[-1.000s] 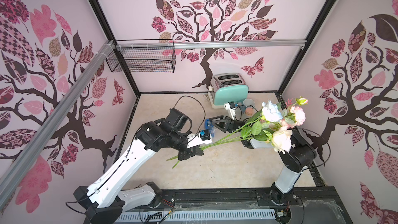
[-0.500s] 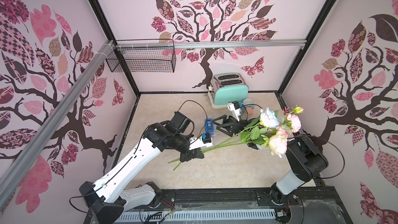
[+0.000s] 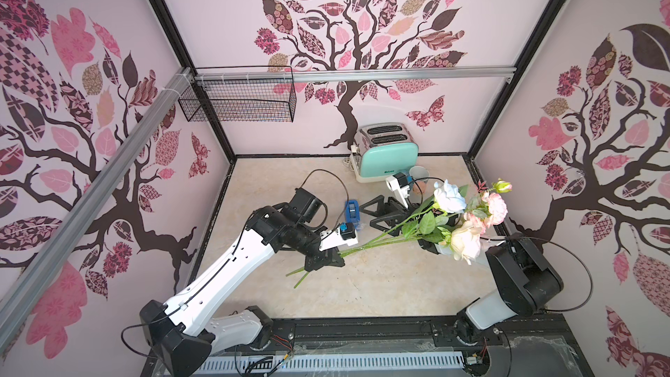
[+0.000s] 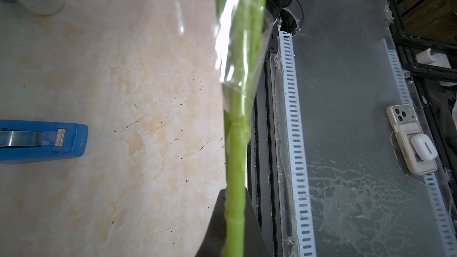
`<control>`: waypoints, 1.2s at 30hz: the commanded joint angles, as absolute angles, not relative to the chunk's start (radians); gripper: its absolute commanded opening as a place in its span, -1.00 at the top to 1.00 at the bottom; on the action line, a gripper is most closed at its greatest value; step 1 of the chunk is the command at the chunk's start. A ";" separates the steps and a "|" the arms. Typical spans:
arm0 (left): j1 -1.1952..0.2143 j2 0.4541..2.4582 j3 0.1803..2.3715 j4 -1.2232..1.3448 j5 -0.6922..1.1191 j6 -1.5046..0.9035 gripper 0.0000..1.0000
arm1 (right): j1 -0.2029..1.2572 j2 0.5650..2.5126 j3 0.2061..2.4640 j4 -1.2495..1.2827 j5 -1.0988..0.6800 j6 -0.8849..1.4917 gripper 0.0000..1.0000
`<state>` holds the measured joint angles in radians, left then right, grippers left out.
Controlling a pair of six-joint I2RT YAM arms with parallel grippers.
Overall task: Wrap bouquets with tape
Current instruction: Wrap the tape around the bouquet.
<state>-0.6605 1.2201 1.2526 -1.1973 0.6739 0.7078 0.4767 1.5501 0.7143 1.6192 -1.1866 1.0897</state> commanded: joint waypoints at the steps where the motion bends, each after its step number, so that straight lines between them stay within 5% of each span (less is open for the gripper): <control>1: -0.657 1.237 1.241 -1.189 0.706 0.718 1.00 | 0.487 1.560 0.752 1.730 -1.222 1.105 -0.72; 9: -0.657 1.265 1.254 -1.201 0.690 0.716 1.00 | 0.492 1.578 0.768 1.625 -1.238 1.047 -0.71; 23: -0.667 1.283 1.270 -1.197 0.601 0.698 1.00 | 0.509 1.460 0.831 0.702 -1.089 0.426 -0.38; 27: -0.666 1.267 1.269 -1.180 0.545 0.684 1.00 | 0.512 1.442 0.833 0.584 -1.051 0.335 -0.24; 36: -0.666 1.237 1.253 -1.131 0.466 0.656 1.00 | 0.549 1.396 0.784 0.531 -1.030 0.235 -0.27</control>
<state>-0.6617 1.2568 1.2530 -1.1728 0.4873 0.6640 0.5365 1.4437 0.7925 0.5396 -1.0401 0.2760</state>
